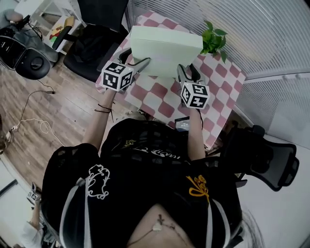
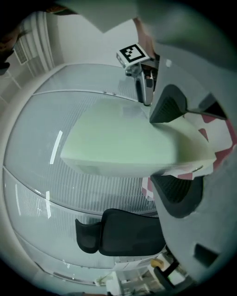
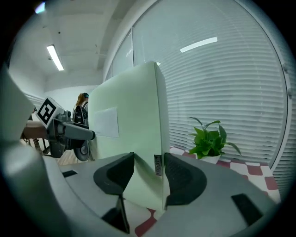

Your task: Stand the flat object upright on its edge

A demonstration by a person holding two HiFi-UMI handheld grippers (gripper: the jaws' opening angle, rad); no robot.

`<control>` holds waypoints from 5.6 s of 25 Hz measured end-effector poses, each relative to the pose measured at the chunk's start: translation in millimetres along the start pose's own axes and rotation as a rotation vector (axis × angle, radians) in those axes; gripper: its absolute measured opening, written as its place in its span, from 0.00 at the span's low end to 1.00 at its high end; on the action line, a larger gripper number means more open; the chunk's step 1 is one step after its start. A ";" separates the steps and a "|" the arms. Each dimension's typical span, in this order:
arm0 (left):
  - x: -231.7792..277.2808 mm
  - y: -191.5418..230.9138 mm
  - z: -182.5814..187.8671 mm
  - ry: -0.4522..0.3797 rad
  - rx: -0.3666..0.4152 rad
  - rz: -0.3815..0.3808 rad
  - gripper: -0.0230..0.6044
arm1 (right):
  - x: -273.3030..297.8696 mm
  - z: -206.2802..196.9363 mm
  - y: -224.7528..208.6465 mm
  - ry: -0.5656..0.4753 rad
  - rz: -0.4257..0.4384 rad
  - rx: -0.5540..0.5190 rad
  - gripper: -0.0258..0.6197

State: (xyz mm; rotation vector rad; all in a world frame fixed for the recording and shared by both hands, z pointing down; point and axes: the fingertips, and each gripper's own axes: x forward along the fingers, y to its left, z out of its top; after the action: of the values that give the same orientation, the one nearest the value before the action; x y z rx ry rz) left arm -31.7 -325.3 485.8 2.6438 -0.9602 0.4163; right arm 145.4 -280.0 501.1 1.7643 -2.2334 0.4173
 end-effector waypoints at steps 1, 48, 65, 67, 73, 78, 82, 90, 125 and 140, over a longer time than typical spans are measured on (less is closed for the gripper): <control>1.7 0.9 0.2 0.014 0.034 0.005 0.61 | 1.5 2.0 -1.0 -0.007 -0.008 -0.005 0.37; -2.6 6.9 -42.2 0.098 0.186 0.073 0.58 | 3.3 -32.5 -3.3 0.022 -0.033 -0.002 0.37; -35.3 -19.0 -58.0 0.102 0.089 0.054 0.58 | -23.8 -30.6 14.8 0.017 0.006 0.055 0.37; -37.7 -29.7 -57.2 0.096 0.084 0.034 0.58 | -28.7 -27.5 21.6 0.006 0.032 0.053 0.37; -46.5 -59.5 -56.5 0.081 0.115 0.009 0.57 | -47.9 -18.5 45.5 -0.045 0.125 0.059 0.36; -53.2 -86.4 -53.2 0.052 0.116 -0.006 0.47 | -65.8 -14.7 58.8 -0.067 0.182 0.052 0.27; -57.0 -108.1 -55.7 0.028 0.104 -0.013 0.35 | -82.1 -15.0 72.6 -0.076 0.248 0.049 0.20; -71.8 -155.2 -71.0 -0.001 0.039 0.008 0.27 | -115.0 -38.6 92.0 -0.035 0.368 0.016 0.16; -174.8 -256.6 -117.9 -0.014 0.079 -0.067 0.23 | -220.5 -102.3 166.2 0.005 0.371 -0.023 0.12; -279.6 -285.8 -178.6 -0.012 0.078 -0.131 0.23 | -304.0 -155.4 251.7 0.024 0.295 -0.022 0.10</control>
State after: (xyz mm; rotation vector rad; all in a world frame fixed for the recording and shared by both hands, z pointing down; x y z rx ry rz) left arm -79.3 109.9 496.5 2.7625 -0.7834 0.4149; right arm -26.6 107.5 514.5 1.4133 -2.4776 0.4670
